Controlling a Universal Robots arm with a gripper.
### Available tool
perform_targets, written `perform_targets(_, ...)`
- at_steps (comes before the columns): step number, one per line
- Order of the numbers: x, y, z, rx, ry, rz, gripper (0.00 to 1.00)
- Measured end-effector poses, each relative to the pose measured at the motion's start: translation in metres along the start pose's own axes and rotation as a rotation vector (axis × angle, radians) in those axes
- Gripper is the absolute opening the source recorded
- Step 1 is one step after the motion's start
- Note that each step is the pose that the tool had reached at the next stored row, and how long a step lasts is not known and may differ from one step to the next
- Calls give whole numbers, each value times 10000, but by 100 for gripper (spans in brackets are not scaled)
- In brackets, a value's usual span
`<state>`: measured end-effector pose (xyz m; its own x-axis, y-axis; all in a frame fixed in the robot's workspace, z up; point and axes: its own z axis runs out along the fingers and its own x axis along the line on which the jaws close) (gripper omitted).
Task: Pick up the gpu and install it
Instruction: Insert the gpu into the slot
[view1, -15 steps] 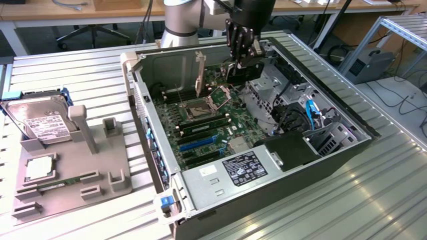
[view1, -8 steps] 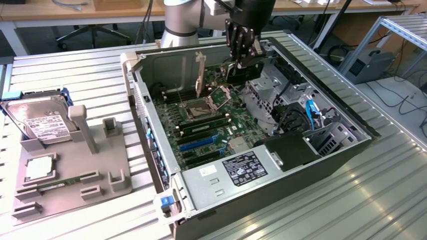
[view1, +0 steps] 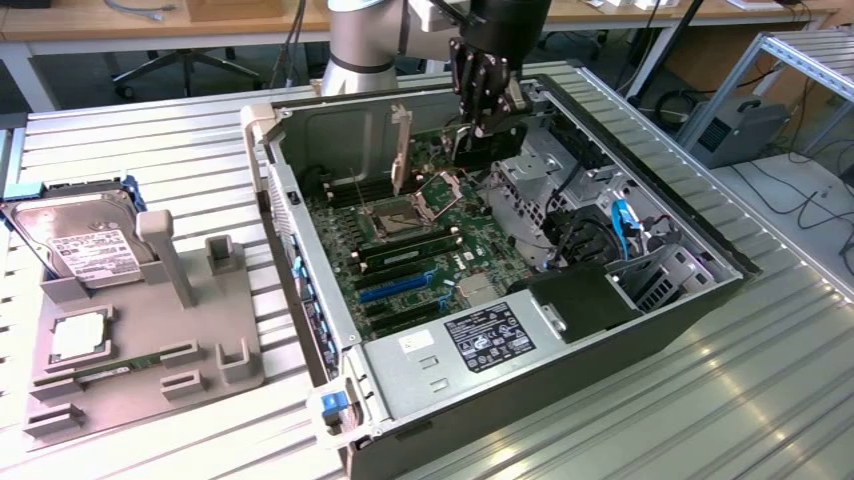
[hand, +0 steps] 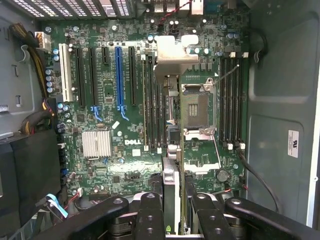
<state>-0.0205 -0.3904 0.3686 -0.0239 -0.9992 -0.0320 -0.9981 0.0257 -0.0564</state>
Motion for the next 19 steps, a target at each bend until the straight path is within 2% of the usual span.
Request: perform_targets(19, 50, -1, 4, 1, 0, 0, 27)
